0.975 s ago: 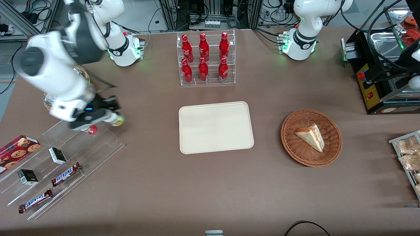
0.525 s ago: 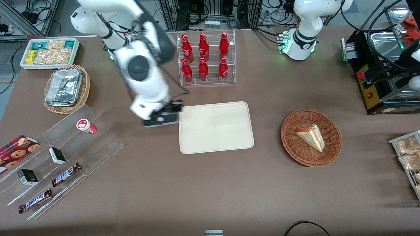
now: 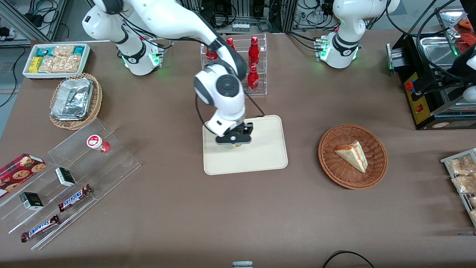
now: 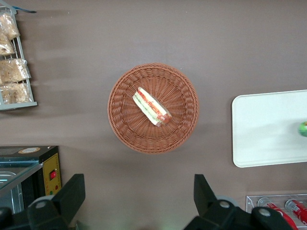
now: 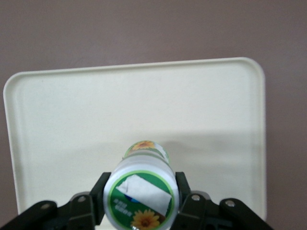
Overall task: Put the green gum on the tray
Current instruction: 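Lower the gum container onto the tray and open the right gripper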
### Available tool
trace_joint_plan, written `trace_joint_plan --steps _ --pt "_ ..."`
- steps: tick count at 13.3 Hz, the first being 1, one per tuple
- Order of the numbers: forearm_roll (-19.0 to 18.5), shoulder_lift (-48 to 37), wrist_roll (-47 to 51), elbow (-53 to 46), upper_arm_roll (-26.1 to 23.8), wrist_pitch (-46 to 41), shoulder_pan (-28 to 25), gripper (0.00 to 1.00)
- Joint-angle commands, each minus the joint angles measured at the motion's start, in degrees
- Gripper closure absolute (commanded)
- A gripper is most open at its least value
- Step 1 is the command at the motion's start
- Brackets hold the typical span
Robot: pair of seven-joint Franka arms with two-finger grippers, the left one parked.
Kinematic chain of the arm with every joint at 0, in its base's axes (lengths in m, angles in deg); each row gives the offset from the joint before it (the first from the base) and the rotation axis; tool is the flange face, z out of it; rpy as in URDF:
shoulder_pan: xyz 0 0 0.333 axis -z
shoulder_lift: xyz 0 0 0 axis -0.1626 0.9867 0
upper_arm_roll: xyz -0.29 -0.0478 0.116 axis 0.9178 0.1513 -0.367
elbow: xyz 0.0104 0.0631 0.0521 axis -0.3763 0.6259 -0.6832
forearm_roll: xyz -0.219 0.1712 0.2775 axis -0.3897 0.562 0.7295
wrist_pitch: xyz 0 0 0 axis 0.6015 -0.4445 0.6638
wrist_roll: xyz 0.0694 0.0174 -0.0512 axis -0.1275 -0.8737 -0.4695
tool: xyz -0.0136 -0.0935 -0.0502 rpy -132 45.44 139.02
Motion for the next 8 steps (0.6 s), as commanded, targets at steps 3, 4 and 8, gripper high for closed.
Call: trace_joint_plan --steps 3,4,8 --pt "1.20 6.40 2.57 -3.16 0.96 4.17 -1.77 1.00" --pt "1.29 6.76 2.58 -3.07 0.96 4.17 -1.77 1.00" --pt "1.56 7.20 2.58 -3.07 0.96 4.26 -1.95 1.00"
